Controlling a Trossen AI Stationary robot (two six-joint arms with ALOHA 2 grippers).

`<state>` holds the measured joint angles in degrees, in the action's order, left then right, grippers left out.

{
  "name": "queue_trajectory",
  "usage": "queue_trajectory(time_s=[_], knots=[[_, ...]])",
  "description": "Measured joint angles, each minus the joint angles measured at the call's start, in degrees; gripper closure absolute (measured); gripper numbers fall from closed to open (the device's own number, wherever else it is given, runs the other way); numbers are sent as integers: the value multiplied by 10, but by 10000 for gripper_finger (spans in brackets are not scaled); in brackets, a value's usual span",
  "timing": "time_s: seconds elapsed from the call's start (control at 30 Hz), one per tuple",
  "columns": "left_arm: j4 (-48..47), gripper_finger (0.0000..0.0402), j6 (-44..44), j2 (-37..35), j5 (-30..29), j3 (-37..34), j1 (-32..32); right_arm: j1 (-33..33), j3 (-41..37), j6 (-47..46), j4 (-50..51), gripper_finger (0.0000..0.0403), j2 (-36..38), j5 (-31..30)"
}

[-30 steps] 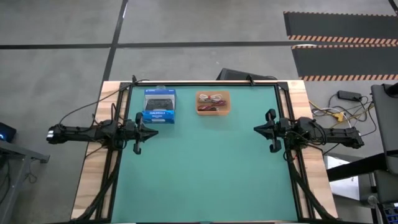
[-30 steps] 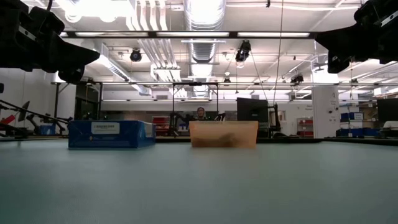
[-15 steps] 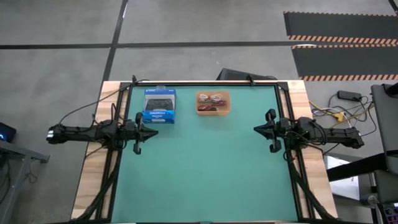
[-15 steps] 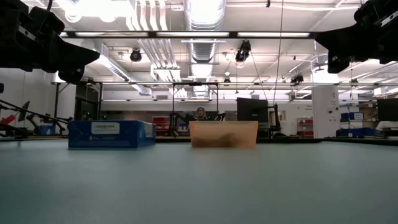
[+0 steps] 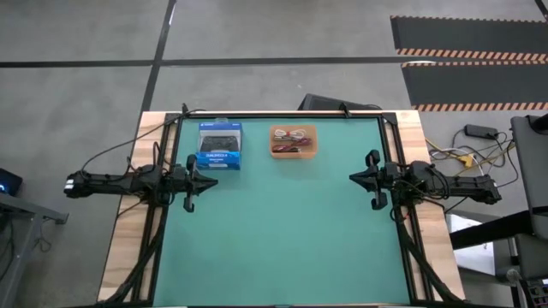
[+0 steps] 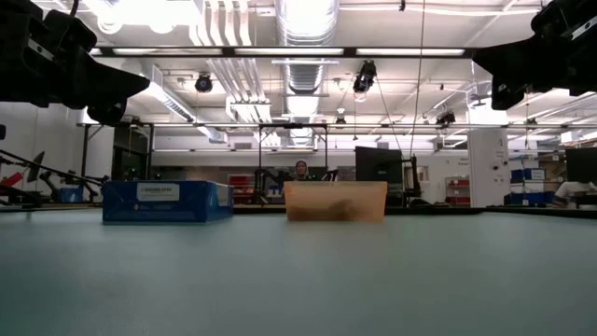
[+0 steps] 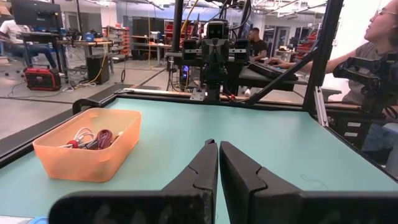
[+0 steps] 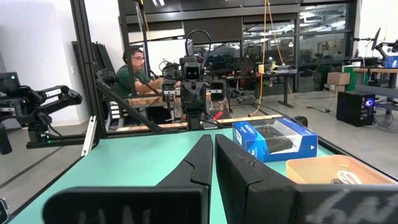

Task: Pick and place USB-C Cables
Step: Return to Home Position

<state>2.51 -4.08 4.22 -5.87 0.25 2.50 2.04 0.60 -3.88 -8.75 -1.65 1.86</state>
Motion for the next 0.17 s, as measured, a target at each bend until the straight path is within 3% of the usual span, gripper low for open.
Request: queue_trajectory(time_s=[0.17], knots=[[0, 400, 0, 0, 0, 0, 0, 0, 0, 0, 0, 394, 0, 0]])
